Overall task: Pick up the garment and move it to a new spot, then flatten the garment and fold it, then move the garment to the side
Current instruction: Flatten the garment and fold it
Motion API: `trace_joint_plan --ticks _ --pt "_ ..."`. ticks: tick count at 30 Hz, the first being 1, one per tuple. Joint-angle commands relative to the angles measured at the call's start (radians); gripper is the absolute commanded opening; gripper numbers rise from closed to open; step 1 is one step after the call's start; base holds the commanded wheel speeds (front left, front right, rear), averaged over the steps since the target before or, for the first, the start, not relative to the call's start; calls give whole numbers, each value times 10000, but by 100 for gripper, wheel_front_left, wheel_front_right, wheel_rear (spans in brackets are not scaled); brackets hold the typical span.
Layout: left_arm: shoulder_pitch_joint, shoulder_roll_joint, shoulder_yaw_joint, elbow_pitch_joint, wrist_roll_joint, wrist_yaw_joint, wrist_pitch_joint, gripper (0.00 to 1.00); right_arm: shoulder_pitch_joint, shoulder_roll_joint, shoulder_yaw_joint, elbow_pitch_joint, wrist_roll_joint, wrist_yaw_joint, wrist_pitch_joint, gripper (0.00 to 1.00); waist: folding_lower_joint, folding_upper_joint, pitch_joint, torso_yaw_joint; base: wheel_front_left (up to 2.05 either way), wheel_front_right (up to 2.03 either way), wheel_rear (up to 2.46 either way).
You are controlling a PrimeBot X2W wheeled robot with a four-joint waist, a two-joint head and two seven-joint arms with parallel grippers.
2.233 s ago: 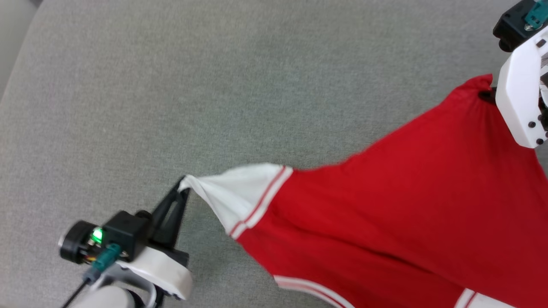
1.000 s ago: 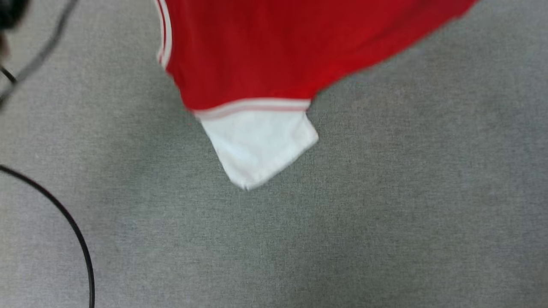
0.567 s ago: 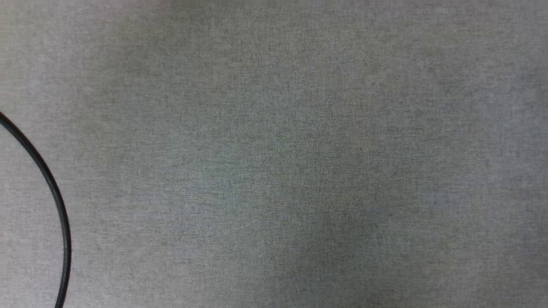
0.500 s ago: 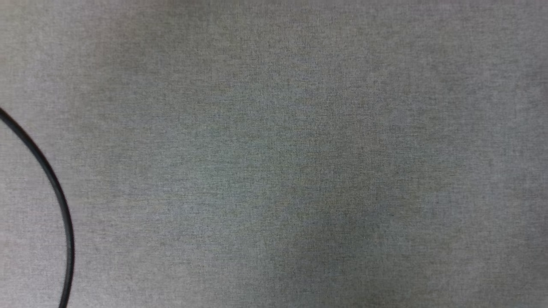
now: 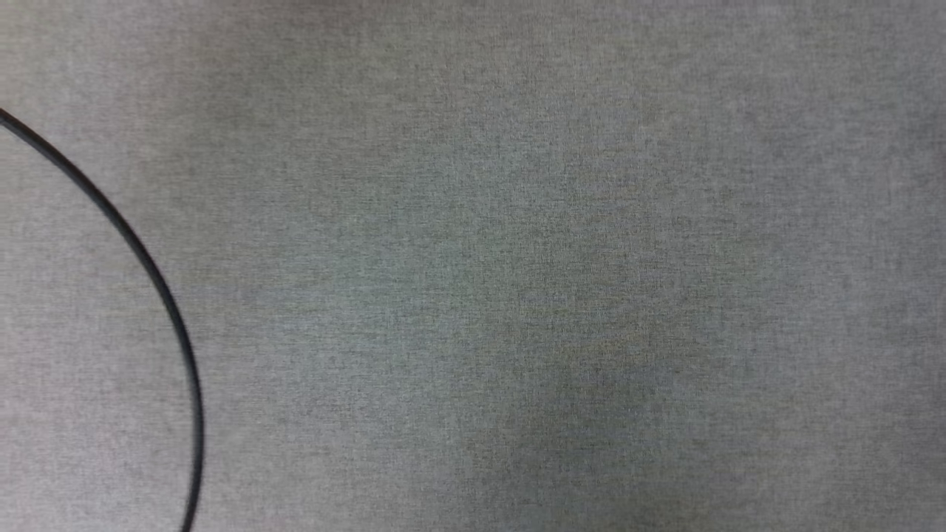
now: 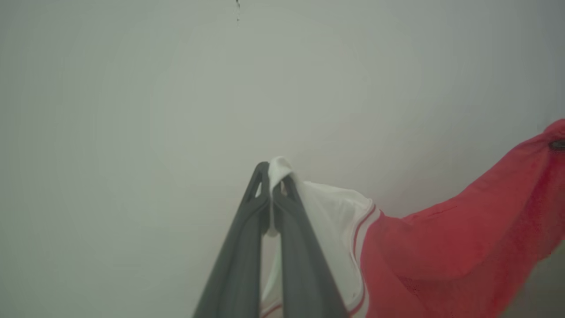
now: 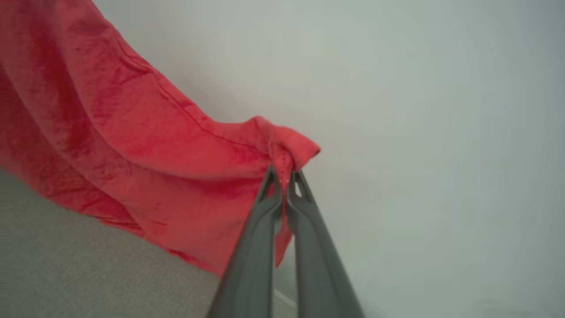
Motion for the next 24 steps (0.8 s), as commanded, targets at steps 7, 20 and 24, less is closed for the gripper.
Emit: trace_joint_plan --ticks 7,20,24 --pt "2200 83 -585 -177 -558 -9 -390 0 1523 299 696 370 909 -7 -651 0 -2 0 -595 15 0 0 0" --pt "7964 815 -974 -2446 -1004 758 -556 0 5494 -587 2359 -572 2782 -7 -1669 0 -2 0 -2437 -118 0 0 0" --pt "9860 1166 -1033 -3577 -1249 1322 -551 0 6722 -1011 2695 -986 3315 -7 -1918 0 -2 0 -3089 -136 0 0 0"
